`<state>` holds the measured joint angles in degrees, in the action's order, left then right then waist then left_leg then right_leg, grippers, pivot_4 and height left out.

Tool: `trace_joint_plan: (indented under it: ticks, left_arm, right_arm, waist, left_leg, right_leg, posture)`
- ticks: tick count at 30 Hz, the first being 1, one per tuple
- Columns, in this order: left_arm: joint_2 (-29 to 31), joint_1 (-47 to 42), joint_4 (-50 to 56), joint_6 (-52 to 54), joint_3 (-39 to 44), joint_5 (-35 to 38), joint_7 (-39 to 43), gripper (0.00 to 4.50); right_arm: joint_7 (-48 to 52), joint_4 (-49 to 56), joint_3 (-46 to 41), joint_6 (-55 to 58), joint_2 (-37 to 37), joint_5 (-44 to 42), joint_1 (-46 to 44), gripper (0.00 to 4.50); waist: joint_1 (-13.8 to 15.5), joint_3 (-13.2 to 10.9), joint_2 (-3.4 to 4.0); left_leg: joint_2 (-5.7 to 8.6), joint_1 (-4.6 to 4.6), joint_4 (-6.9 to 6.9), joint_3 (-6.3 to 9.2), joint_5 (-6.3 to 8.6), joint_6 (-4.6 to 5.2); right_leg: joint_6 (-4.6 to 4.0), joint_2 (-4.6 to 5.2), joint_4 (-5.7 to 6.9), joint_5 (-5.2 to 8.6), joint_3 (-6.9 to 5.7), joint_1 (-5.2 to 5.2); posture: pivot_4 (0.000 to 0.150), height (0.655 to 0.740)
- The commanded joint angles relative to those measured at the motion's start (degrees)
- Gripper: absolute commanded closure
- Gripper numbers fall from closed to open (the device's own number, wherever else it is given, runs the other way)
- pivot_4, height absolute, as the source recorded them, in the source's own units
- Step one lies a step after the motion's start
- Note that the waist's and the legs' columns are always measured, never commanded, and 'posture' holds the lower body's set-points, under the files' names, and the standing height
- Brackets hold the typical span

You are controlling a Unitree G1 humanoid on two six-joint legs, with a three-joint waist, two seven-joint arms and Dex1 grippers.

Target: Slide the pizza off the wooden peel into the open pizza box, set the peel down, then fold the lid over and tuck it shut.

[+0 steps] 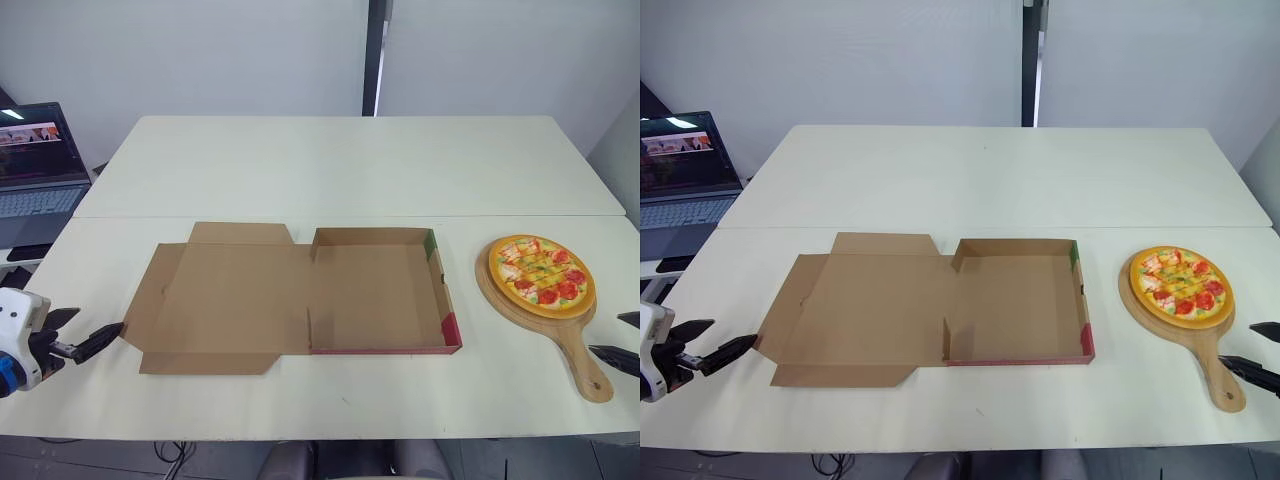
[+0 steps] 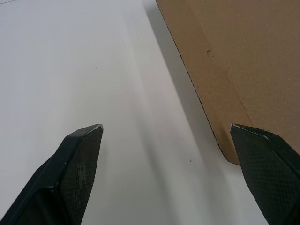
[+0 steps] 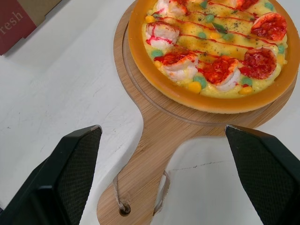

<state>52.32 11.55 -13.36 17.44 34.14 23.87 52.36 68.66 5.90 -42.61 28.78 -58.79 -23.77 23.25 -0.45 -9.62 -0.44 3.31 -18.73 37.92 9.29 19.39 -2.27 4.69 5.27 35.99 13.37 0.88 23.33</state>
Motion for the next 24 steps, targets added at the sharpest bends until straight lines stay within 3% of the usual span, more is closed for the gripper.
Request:
trace_joint_plan:
  ticks: [1, 15, 24]
  left_arm:
    - [0.5, 0.0, 1.9, 0.3, 2.2, 0.7, 0.3, 0.02]
    - [5.1, -0.7, 2.8, 2.0, 1.1, 4.4, 13.7, 0.02]
    - [5.6, -2.1, 3.4, 1.0, 0.2, 3.1, 16.0, 0.02]
  right_arm:
    - [0.0, -0.2, -0.5, -0.8, -0.4, 0.1, -0.8, 0.00]
    - [-1.1, -4.7, -0.3, -3.0, -1.2, 2.9, -1.9, 0.00]
    - [-1.1, -5.1, -0.5, -4.0, -0.9, 3.6, -1.8, 0.00]
  waist:
    - [0.0, 0.0, 0.00]
    - [0.0, 0.0, 0.01]
    - [0.0, 0.0, 0.01]
  left_leg:
    - [0.00, 0.00, 0.00, 0.00, 0.00, 0.00]
    - [0.00, 0.00, 0.00, -0.01, 0.00, 0.00]
    - [0.00, 0.00, 0.01, -0.02, 0.00, 0.00]
  right_leg:
    - [0.00, 0.00, 0.00, 0.00, 0.00, 0.00]
    - [-0.01, -0.01, 0.00, 0.00, 0.00, 0.00]
    - [-0.01, -0.01, 0.00, 0.00, 0.00, 0.00]
  posture:
    - [0.150, 0.7400]
    - [0.150, 0.7400]
    - [0.150, 0.7400]
